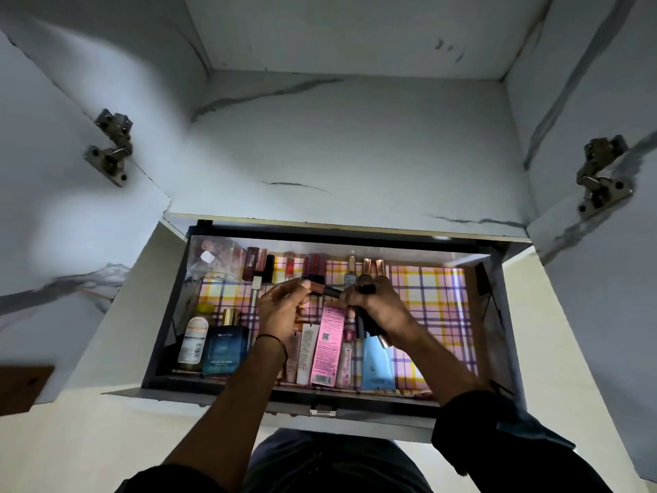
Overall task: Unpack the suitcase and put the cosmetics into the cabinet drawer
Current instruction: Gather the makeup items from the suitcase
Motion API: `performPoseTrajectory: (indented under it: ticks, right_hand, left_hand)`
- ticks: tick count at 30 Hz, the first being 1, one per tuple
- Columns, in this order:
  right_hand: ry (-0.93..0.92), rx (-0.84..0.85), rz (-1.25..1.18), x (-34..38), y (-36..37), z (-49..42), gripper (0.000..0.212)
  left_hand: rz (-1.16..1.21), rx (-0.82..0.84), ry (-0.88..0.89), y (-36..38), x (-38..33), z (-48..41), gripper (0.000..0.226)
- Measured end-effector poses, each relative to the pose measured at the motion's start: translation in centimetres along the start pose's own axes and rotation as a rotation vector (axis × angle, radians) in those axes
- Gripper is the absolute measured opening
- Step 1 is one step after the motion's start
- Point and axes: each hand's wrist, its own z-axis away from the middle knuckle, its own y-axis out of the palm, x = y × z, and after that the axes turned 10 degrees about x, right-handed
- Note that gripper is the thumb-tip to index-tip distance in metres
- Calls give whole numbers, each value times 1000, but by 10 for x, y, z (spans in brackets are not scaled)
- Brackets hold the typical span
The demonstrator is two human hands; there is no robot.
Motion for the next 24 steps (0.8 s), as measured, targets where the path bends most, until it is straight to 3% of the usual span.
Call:
performPoseTrajectory:
  ticks: [5,8,11,18,21,24]
  right_hand:
    - [121,32,-12,-7,10,1,4]
    - [149,26,-36,-6,12,4,19]
    - [139,54,13,-5,15,5,20]
    - [115,35,-3,-12,18,-7,15]
    - [101,-123,-24,-17,14,-10,4]
    - [127,-290,-10,-19,3,-8,14]
  left_hand:
    - [9,10,11,-7,0,-10,25]
    - [12,28,5,-9,0,-16,30]
    - [-23,31,-9,-6,-1,-20,31]
    - [-238,213,-22,2,-6,-44,41]
    - [-434,215,73,15,-9,-64,40]
    - [-648,225,127,34,-7,-82,39]
